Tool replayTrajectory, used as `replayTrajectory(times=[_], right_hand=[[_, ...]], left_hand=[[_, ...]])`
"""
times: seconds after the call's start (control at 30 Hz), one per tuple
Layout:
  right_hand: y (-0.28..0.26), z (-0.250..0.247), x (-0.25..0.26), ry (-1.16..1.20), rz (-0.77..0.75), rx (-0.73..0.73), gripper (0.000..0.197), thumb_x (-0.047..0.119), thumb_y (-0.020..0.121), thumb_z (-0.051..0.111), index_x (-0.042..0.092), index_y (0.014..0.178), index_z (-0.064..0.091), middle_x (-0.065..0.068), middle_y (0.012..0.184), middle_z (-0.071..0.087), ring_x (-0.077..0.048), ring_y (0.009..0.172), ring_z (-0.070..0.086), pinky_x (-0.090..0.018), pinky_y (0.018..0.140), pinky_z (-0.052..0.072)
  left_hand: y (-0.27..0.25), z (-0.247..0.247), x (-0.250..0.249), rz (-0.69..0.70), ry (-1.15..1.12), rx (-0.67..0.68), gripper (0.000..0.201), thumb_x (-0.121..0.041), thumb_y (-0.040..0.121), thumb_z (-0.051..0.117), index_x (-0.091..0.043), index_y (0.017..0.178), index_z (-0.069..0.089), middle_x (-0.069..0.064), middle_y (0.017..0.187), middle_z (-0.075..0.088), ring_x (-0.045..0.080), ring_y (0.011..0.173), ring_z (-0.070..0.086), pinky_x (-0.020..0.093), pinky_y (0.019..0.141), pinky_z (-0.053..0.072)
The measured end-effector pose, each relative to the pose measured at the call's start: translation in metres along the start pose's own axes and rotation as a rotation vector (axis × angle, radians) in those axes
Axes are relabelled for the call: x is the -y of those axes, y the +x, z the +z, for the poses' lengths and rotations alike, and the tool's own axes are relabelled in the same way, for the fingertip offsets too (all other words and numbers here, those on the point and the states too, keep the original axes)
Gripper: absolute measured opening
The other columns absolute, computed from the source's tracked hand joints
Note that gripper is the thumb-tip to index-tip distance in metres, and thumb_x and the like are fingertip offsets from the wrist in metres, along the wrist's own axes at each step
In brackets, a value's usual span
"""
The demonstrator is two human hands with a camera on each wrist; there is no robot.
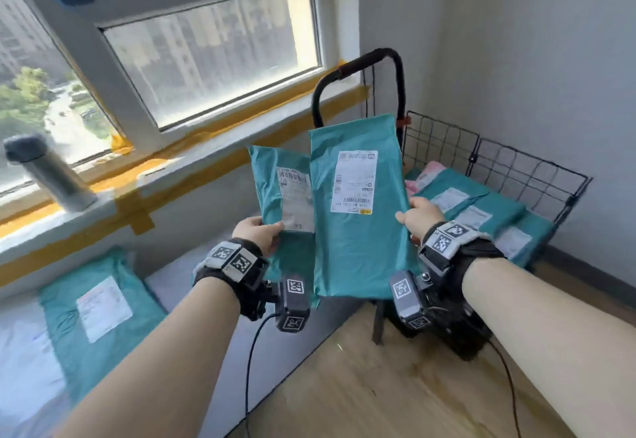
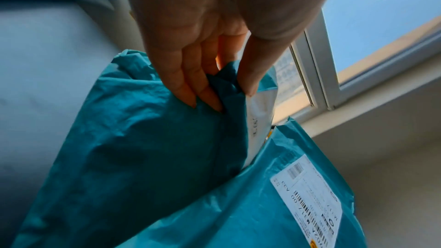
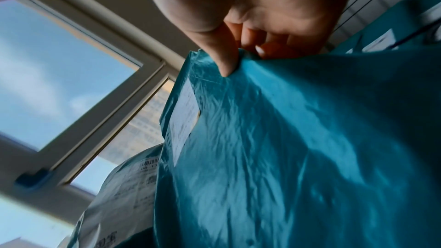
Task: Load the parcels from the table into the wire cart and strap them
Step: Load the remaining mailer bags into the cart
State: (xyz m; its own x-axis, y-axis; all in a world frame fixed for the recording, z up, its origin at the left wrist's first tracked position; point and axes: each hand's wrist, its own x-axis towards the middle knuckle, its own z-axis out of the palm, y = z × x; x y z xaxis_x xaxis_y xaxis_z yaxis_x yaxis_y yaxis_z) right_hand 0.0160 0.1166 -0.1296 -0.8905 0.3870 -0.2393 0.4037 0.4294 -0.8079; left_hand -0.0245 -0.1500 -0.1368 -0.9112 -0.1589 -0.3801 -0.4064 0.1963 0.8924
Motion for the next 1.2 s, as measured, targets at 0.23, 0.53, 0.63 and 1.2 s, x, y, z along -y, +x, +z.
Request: replayTrajectory(times=[0.23,0.53,0.63,1.2], right_hand=[[0.036,-0.113,-0.068,0.054,0.137,-0.177,0.029,0.006,0.091,0.054,0.001,0.118,0.062,-0.014,0.124,0.062,-0.030,0.102,0.059,-0.031,0.080,0.046],[0.108,-0.179,-0.126,0.112,0.334,-0.353,0.021,0.000,0.086,0.055,-0.007,0.102,0.066,-0.024,0.107,0.067,-0.038,0.098,0.064,-0.047,0.088,0.052],[0.149,-0.185,-0.135,0.089,0.387,-0.369,0.020,0.000,0.086,0.054,-0.009,0.100,0.066,-0.025,0.104,0.067,-0.040,0.095,0.064,-0.041,0.076,0.051],[0.349,-0.114,-0.229,0.148,0.846,-0.178,0.025,-0.003,0.089,0.051,-0.007,0.111,0.060,-0.025,0.111,0.063,-0.035,0.085,0.059,-0.038,0.062,0.048]], left_hand=[[0.009,0.136,-0.055,0.051,0.099,0.198,0.011,-0.006,0.090,0.060,-0.011,0.080,0.059,0.007,0.072,0.058,0.021,0.062,0.053,0.036,0.069,0.049],[0.063,0.257,-0.112,0.152,0.275,0.387,0.011,-0.006,0.092,0.057,-0.012,0.083,0.061,0.006,0.071,0.058,0.019,0.063,0.053,0.032,0.067,0.049],[0.106,0.293,-0.128,0.166,0.351,0.419,0.005,-0.010,0.091,0.058,-0.012,0.089,0.063,0.005,0.069,0.057,0.018,0.060,0.051,0.030,0.065,0.047],[0.321,0.456,-0.102,-0.183,0.631,0.554,0.038,-0.011,0.098,0.046,-0.006,0.136,0.043,0.006,0.074,0.054,0.016,0.060,0.053,0.019,0.039,0.048]])
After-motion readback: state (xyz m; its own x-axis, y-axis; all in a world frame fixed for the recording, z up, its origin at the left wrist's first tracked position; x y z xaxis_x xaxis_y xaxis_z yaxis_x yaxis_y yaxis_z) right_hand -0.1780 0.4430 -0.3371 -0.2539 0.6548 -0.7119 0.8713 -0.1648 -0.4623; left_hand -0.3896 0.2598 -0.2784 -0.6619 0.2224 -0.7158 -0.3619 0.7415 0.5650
